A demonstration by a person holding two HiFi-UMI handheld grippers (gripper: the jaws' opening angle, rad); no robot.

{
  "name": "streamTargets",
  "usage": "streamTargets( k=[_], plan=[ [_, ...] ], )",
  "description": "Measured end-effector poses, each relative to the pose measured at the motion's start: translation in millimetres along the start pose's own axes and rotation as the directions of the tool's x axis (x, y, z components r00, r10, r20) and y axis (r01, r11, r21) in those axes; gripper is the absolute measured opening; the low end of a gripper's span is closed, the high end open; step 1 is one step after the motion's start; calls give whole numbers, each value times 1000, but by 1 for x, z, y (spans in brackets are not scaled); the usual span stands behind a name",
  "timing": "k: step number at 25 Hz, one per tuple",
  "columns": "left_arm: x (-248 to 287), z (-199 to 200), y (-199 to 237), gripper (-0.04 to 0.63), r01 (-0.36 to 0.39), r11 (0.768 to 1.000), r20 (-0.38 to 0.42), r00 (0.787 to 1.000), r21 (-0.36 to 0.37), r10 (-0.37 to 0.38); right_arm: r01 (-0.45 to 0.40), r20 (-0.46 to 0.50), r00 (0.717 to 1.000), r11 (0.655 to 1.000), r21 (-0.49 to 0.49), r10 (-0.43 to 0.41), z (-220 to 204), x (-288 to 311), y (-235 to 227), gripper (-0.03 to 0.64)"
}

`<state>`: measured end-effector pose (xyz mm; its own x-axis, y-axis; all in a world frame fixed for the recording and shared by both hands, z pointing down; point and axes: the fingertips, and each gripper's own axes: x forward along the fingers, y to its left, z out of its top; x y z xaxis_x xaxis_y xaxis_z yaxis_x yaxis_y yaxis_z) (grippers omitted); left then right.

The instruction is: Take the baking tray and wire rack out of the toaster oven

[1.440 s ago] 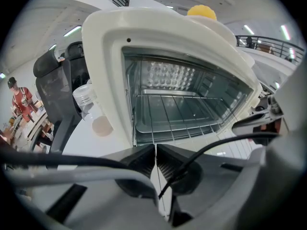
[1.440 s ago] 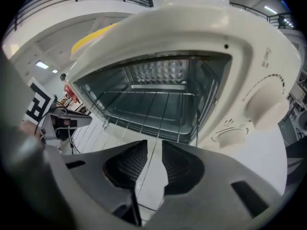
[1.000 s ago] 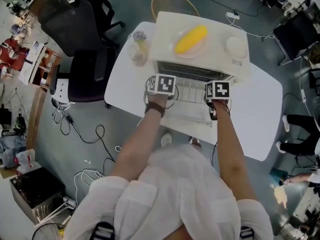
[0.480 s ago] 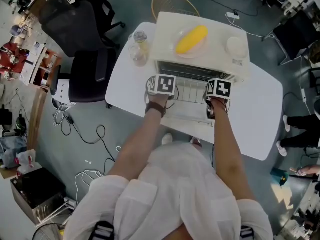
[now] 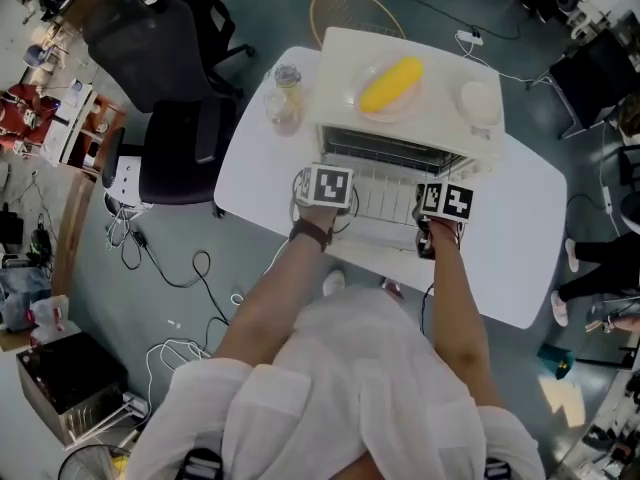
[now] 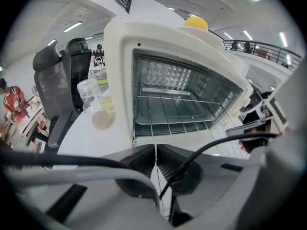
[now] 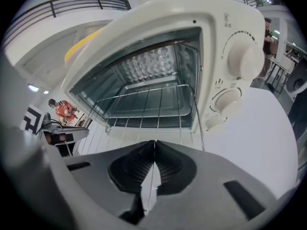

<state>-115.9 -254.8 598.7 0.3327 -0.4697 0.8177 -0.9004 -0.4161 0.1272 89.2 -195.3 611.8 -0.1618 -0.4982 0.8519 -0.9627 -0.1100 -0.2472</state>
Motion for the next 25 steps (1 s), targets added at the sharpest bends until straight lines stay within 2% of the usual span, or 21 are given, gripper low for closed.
streamTargets(
  k=[7,16,22,25],
  plan=[
    [-33,-23,-10,17,18,999,46,999,47,-20,-18,0,1000,1000,-19,18,-24,-23,10,5],
    [-60,-48,-3,17,16,1000,49,999,19,-16,-55,23,998,998,-12,55,-52,-36,28,5],
    [-75,-63,-13,17,31,999,56,998,27,-33,-53,27,998,998,-39,54,-65,-54,24,6],
    [-79,-71,-25,17,64,997,47,997,30,-66,-44,28,999,998,-36,45,-74,-62,21,6]
  ],
)
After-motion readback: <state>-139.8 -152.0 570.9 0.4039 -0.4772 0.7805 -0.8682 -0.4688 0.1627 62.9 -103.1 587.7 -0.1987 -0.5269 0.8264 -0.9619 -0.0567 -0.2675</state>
